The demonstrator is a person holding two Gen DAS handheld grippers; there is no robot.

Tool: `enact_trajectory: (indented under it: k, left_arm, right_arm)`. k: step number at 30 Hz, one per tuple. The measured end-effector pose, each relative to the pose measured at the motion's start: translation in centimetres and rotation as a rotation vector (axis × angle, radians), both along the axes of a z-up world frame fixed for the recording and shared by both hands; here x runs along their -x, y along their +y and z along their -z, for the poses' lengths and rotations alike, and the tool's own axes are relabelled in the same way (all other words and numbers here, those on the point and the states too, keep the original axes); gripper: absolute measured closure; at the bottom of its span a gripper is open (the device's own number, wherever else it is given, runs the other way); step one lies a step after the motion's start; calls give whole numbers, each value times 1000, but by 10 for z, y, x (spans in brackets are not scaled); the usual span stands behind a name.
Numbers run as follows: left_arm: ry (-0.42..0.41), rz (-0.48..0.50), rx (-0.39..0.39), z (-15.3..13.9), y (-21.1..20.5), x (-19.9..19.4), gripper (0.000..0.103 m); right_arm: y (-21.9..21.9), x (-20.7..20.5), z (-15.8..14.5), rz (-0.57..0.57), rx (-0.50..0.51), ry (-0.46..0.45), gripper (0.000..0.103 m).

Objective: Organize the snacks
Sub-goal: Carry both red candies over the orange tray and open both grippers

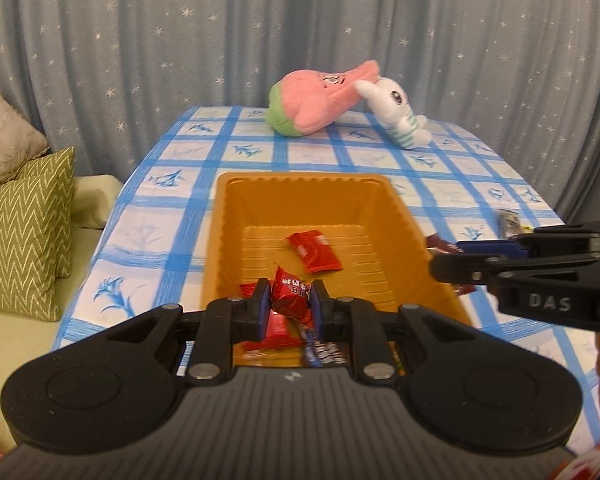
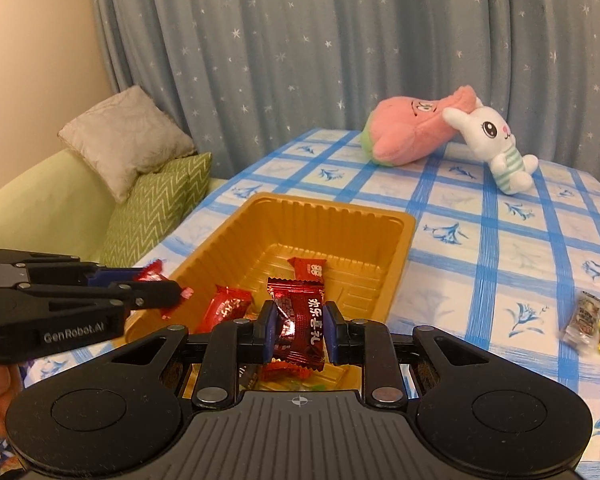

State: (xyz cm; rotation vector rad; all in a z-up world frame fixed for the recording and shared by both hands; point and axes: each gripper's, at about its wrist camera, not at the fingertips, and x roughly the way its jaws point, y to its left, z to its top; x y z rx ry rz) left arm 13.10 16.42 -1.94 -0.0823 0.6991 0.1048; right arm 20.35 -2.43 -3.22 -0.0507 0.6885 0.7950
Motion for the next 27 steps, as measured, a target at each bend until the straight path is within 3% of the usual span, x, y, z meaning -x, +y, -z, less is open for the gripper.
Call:
enact_trajectory:
  k: [13, 16, 27]
  left_arm:
    - [42, 24, -2, 15, 3, -12, 84]
    - [47, 18, -9, 18, 3, -12, 74]
    - [46, 7, -6, 16, 6, -6, 74]
  right_arm:
    - [12, -5, 5, -7, 10, 14, 78]
    - [13, -5, 6, -7, 7, 16, 78]
    - [15, -4, 7, -17, 8, 20, 78]
